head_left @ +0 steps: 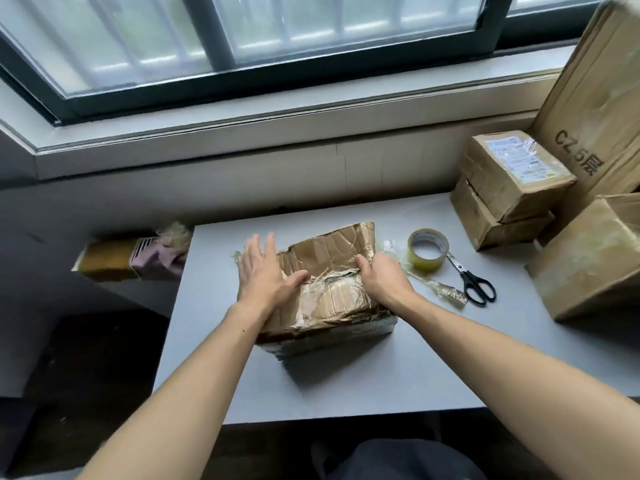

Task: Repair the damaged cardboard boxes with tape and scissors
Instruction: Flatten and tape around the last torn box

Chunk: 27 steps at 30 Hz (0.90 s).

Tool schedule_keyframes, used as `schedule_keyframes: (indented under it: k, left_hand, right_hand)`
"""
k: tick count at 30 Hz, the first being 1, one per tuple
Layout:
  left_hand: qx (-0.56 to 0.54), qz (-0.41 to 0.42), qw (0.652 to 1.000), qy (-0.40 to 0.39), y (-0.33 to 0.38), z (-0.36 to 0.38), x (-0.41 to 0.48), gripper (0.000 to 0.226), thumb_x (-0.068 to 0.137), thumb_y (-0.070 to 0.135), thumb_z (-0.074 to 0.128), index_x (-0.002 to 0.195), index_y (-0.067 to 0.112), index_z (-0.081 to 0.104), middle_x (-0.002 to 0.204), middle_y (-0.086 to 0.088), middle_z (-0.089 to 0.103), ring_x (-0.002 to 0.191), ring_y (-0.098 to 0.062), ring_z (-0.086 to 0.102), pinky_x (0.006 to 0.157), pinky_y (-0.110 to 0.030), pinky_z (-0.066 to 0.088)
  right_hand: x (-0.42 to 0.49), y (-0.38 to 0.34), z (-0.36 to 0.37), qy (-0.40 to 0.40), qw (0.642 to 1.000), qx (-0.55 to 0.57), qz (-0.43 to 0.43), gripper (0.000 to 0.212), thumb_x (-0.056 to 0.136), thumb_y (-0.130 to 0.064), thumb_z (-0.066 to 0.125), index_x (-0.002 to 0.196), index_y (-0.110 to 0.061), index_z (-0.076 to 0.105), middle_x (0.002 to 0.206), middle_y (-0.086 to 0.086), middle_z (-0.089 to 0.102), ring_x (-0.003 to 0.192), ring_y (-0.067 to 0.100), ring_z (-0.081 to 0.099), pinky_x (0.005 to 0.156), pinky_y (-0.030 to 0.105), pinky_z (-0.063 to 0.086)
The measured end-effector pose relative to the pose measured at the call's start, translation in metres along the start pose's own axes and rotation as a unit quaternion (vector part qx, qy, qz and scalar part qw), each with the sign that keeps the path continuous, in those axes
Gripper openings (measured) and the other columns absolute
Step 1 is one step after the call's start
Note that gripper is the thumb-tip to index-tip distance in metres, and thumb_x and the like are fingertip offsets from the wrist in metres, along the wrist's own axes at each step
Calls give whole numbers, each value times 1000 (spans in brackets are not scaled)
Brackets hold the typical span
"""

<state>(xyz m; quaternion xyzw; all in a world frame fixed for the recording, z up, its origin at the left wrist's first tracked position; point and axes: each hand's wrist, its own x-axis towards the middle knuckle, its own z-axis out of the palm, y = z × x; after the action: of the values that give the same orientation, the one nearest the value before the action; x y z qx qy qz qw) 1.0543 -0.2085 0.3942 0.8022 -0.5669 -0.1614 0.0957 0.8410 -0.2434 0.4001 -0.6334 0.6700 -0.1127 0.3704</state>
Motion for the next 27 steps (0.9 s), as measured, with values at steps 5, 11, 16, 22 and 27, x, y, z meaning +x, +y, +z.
schedule_keyframes:
  k: [5,11,16,22,27]
  left_hand:
    - [-175,-182,963,-93,-8,6,-6,117,69,71,70,151,10,14,148,-15,44,133,-33,45,107,-38,40]
    - [-57,-215,973,-60,11,7,-3,120,54,90,64,131,0,44,122,-16,64,115,-35,59,83,-37,47]
    - [-29,-221,975,12,20,14,1,89,68,83,61,108,4,57,106,-16,68,101,-37,63,71,-35,42]
    - [-39,-178,981,70,17,18,-2,52,100,51,45,103,2,63,104,-23,68,95,-41,61,73,-37,41]
    - [-75,-172,979,76,10,13,-11,58,103,47,38,95,-3,66,102,-27,67,93,-44,62,76,-41,47]
  right_hand:
    - [16,19,-9,36,998,35,46,56,104,-46,41,113,7,56,112,26,65,101,39,61,75,35,41]
    - [18,16,1,44,993,15,104,102,65,-73,77,126,3,49,117,18,66,111,36,63,76,35,47]
    - [22,21,6,58,994,11,87,71,83,-59,71,114,3,56,111,19,67,100,35,64,70,34,42]
    - [17,21,-1,64,998,-21,17,44,103,-43,50,88,-3,57,100,23,68,87,37,63,65,31,37]
    - [18,22,-14,67,997,-32,-12,56,104,-47,42,86,0,63,97,26,69,80,36,60,66,33,39]
